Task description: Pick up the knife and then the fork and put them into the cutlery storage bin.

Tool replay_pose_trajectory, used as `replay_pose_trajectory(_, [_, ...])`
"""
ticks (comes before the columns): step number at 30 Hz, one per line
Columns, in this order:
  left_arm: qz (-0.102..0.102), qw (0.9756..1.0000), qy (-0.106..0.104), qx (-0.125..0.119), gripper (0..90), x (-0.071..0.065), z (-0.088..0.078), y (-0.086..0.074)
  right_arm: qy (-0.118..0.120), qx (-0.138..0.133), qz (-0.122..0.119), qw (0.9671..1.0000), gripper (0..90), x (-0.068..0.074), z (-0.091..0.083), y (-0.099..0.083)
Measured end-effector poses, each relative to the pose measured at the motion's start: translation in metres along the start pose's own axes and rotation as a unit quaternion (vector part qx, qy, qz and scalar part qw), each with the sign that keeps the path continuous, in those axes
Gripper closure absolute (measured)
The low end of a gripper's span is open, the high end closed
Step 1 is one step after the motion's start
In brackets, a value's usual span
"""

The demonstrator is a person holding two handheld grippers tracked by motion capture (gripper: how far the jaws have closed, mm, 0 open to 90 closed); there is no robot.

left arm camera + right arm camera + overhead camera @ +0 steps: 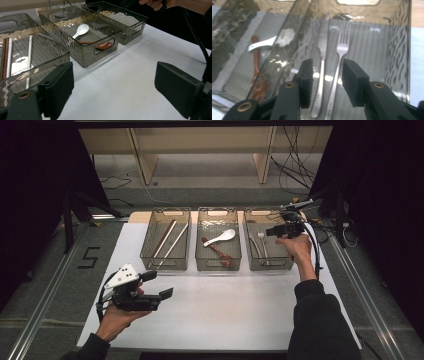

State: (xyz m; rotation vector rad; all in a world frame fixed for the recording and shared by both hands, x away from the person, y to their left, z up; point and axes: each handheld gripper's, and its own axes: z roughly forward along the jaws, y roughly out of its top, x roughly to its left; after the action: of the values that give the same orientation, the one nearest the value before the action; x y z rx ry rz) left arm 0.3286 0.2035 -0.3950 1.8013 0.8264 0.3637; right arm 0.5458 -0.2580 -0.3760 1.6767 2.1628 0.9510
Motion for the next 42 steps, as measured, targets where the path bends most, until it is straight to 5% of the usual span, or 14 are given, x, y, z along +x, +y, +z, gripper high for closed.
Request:
replay_pose_trajectory(15, [-0.004, 1.0, 0.0, 0.003, 15.5, 0.0, 0.002, -0.001, 0.043, -0.05, -0.032, 0.9973, 40.4, 0.02, -0.028, -0.021])
replay_pose_trajectory(26, [-0.01, 0.9999, -0.003, 0.002, 15.5, 0.002, 0.001, -0.001, 0.087, -0.087, -0.075, 0.9896, 34.6, 0.053, -0.049, -0.048])
replay_pose_trajectory(42, [-0.018, 0.9998, -0.007, 0.003, 15.1, 0.001, 0.005, 0.0, 0.124, -0.116, -0.115, 0.9788, 30.1, 0.079, -0.065, -0.084])
